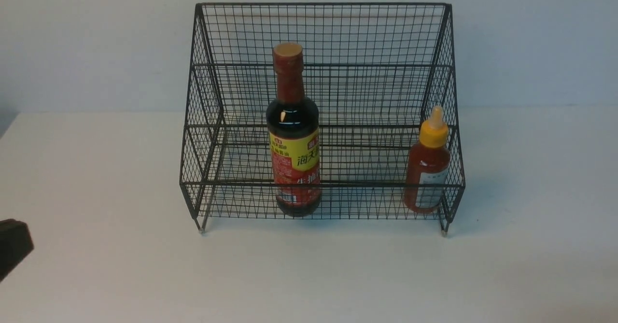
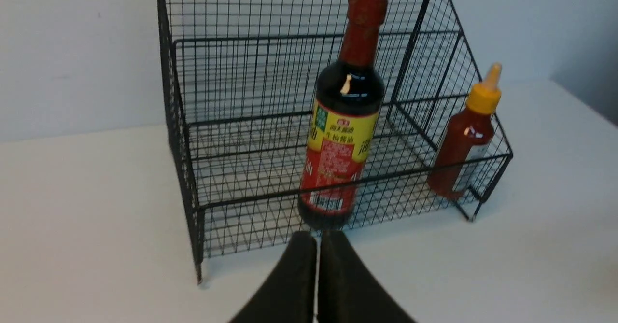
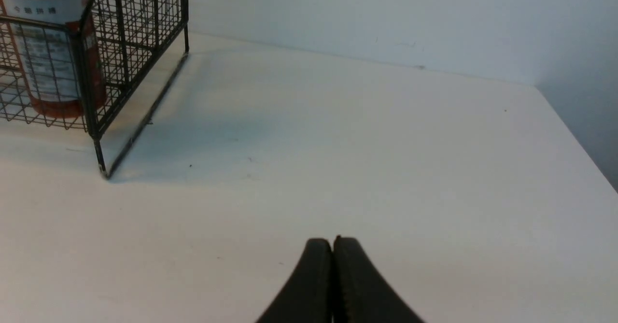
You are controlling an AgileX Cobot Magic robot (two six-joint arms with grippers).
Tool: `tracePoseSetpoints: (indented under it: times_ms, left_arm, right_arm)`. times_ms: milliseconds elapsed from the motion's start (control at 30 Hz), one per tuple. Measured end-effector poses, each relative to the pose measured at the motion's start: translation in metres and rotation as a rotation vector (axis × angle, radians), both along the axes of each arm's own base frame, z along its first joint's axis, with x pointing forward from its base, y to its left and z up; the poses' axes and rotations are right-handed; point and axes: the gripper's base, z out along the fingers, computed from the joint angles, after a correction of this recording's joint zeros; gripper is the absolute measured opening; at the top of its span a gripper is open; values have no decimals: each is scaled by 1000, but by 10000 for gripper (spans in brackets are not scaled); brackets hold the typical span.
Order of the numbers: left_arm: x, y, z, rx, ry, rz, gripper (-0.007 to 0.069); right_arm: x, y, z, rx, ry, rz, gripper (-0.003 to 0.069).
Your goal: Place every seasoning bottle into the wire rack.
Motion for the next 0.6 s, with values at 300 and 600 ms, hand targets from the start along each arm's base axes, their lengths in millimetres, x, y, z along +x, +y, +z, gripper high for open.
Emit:
tracePoseSetpoints:
  times_ms: [300, 600]
  left_arm:
    - [14, -5, -49, -9, 38, 11, -5]
    - [15, -5, -55, 1, 44, 13, -5]
  right_arm:
    - [0, 0, 0, 0, 0, 0, -15]
    - [0, 0, 0, 0, 0, 0, -15]
